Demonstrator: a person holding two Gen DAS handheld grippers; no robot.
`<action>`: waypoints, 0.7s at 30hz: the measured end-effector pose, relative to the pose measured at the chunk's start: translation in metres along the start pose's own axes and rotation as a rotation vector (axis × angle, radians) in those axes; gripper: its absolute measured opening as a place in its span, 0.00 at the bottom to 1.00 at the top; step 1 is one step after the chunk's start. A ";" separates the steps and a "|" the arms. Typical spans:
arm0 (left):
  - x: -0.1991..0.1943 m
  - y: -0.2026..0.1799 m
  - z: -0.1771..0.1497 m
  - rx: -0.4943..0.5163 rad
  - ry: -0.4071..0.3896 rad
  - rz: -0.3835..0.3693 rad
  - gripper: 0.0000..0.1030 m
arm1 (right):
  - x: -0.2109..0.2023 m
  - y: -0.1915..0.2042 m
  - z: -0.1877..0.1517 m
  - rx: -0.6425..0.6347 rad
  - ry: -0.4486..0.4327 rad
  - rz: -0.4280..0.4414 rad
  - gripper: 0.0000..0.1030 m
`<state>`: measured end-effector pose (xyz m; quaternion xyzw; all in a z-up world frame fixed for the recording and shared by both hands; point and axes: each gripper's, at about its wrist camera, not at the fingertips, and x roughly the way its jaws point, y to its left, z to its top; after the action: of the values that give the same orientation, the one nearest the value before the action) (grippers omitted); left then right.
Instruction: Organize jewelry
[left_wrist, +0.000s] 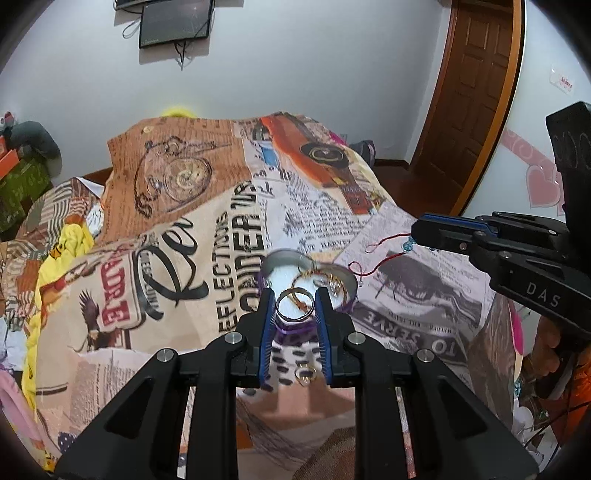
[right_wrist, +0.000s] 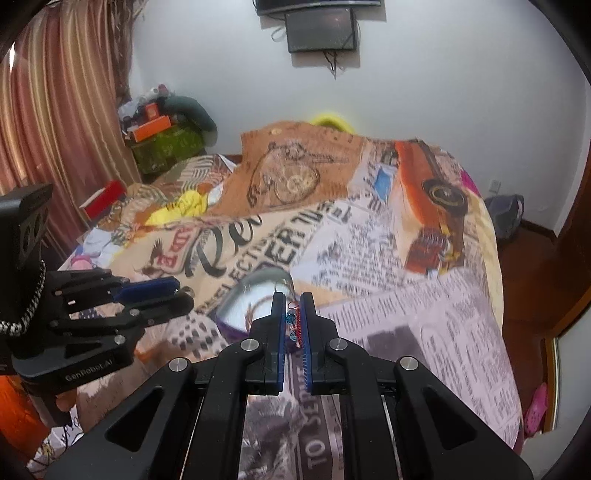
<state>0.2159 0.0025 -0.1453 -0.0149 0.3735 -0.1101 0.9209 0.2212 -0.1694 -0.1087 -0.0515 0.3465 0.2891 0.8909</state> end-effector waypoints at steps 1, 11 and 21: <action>0.000 0.000 0.002 0.001 -0.004 0.001 0.20 | 0.000 0.001 0.003 -0.005 -0.010 0.003 0.06; 0.014 0.008 0.011 -0.002 -0.007 0.010 0.20 | 0.020 0.010 0.023 -0.013 -0.026 0.039 0.06; 0.050 0.013 0.008 -0.010 0.061 -0.008 0.20 | 0.070 0.009 0.016 0.011 0.083 0.092 0.06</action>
<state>0.2583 0.0045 -0.1752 -0.0176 0.4019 -0.1125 0.9086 0.2670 -0.1237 -0.1412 -0.0427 0.3867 0.3254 0.8618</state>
